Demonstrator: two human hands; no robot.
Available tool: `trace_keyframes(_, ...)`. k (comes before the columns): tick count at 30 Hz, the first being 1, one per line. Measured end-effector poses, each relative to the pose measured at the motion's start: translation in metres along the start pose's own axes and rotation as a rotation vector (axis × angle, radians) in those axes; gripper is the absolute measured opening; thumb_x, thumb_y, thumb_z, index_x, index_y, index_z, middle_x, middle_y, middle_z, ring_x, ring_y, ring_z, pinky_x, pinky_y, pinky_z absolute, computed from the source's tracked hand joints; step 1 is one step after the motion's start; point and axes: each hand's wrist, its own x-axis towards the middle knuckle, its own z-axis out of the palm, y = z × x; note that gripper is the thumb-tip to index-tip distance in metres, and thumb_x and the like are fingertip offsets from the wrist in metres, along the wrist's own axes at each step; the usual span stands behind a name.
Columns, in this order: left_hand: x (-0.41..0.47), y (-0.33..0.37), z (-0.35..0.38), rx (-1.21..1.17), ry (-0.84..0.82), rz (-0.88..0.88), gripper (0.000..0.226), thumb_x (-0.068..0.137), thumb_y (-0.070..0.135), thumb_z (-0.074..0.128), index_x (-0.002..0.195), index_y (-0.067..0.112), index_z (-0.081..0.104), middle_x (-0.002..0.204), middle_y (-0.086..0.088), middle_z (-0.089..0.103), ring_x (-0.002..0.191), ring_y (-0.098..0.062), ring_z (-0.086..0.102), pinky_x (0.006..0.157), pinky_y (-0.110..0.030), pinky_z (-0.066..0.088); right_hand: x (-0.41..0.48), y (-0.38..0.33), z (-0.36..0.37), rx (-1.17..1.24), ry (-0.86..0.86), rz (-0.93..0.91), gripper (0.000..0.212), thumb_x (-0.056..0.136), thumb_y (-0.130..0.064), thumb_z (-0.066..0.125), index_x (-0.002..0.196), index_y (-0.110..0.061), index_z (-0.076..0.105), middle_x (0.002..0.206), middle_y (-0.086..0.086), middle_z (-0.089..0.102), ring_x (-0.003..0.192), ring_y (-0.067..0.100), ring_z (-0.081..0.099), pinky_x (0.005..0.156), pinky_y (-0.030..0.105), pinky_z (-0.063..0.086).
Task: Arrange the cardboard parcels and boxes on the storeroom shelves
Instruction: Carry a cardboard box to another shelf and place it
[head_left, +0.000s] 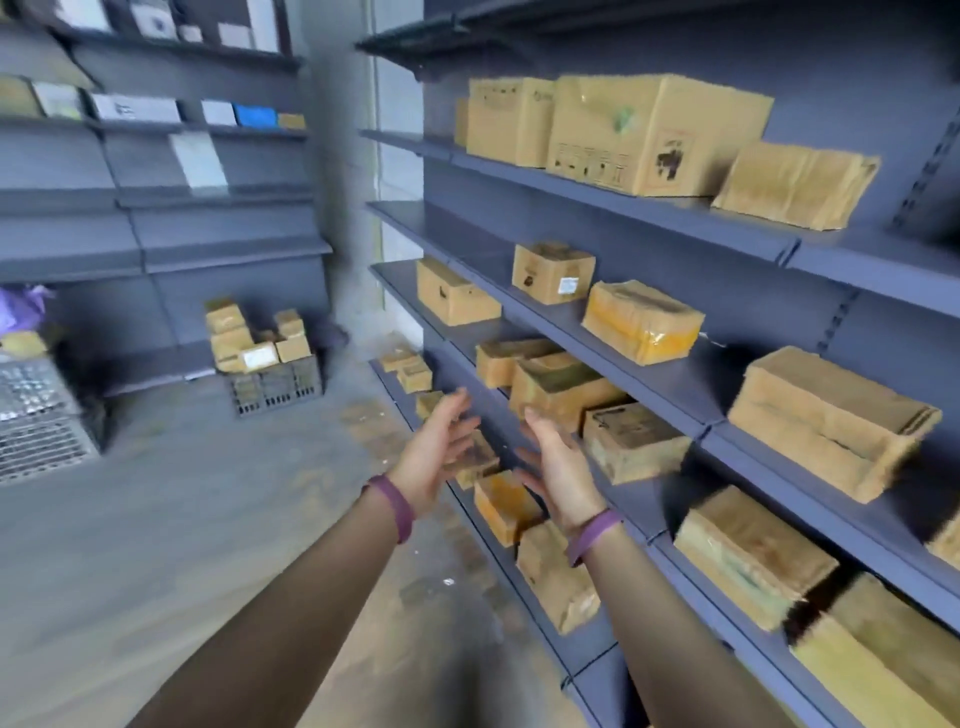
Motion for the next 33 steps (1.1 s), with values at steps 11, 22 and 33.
trace_keyframes(11,0.066,0.046,-0.186,-0.068,0.281,0.034,0.051,0.101,0.056,0.036,0.142,0.03,0.049,0.146,0.001,0.053,0.137,-0.023,0.046,0.119,-0.046,0.028,0.122,0.007,0.18,-0.126,-0.27,0.073,0.036,0.099,-0.048,0.052,0.13,-0.03,0.053,0.139,-0.007,0.053,0.125,0.018,0.053,0.109,0.041,0.044)
trace_keyframes(22,0.196,0.082,-0.284,-0.083,0.442,0.062,0.054,0.101,0.056,0.035,0.146,0.029,0.046,0.148,0.0,0.051,0.139,-0.023,0.044,0.118,-0.045,0.027,0.285,0.008,0.3,-0.089,-0.436,0.094,0.025,0.101,-0.046,0.048,0.124,-0.037,0.047,0.132,-0.009,0.051,0.128,0.021,0.049,0.11,0.041,0.041)
trace_keyframes(33,0.374,0.158,-0.369,-0.072,0.536,0.074,0.057,0.1,0.058,0.036,0.146,0.027,0.048,0.145,0.001,0.054,0.134,-0.022,0.048,0.117,-0.046,0.029,0.492,-0.023,0.404,-0.114,-0.51,0.109,0.019,0.102,-0.044,0.046,0.12,-0.035,0.049,0.115,-0.009,0.056,0.115,0.018,0.05,0.105,0.041,0.042)
